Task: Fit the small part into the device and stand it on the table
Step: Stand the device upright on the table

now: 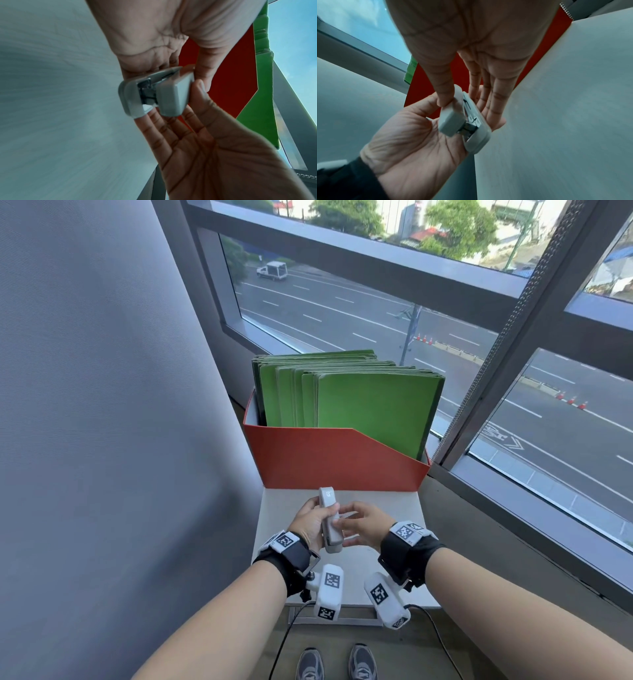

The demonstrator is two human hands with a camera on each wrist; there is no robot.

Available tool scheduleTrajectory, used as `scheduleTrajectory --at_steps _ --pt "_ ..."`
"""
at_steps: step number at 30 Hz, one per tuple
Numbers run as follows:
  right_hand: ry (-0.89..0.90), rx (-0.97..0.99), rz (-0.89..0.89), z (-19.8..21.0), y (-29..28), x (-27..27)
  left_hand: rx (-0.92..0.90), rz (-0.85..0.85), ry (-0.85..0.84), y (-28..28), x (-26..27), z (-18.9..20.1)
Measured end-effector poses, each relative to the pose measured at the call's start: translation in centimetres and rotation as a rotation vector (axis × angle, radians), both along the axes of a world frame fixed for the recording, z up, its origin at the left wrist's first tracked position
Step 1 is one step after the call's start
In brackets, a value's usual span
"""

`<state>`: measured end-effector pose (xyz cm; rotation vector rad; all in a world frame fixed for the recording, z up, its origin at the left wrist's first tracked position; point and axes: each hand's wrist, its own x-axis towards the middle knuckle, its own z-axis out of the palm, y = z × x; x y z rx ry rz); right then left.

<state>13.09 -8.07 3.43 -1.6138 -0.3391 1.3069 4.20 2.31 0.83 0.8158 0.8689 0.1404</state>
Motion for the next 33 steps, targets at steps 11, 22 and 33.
scheduleTrajectory --at_steps 11,22,33 --pt "0.006 -0.003 -0.039 -1.3 0.4 -0.5 0.029 -0.052 0.066 0.4 -0.4 -0.6" --pt "-0.093 -0.123 0.033 -1.7 5.9 -0.7 0.437 -0.302 0.272 5.2 -1.0 -1.2" --pt "-0.069 -0.231 0.12 -5.4 13.7 -2.5 0.528 -0.282 0.49 11.1 -1.3 -3.8"
